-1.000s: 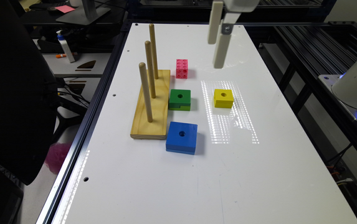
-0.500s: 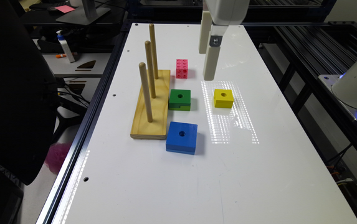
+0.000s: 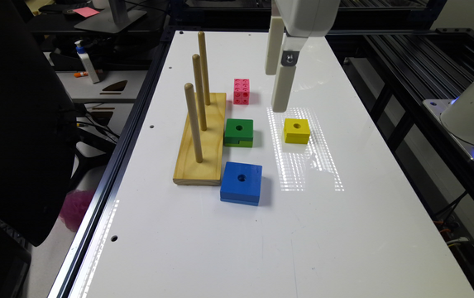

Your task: Pick up blue block.

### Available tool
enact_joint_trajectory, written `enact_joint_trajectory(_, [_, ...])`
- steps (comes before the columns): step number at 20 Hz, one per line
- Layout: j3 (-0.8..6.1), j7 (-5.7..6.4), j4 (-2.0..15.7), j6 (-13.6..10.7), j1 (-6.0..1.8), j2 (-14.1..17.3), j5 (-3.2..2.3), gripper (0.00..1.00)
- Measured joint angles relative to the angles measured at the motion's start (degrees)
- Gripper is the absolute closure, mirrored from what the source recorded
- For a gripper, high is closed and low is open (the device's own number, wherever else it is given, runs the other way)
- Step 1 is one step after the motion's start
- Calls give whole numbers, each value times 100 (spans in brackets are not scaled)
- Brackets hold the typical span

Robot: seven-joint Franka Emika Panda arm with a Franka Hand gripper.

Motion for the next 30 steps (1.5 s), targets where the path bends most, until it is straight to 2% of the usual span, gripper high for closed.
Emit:
enact_joint_trajectory(5, [74, 72, 58, 0, 0, 49, 0, 0])
enact_joint_trajectory(14, [82, 90, 72, 18, -4, 134, 0, 0])
enact_joint_trajectory(19, [80, 90, 73, 576, -9, 728, -13, 0])
enact_joint_trajectory(23, [79, 90, 71, 768, -11, 961, -14, 0])
enact_joint_trajectory(30, [61, 90, 72, 1289, -12, 1513, -55, 0])
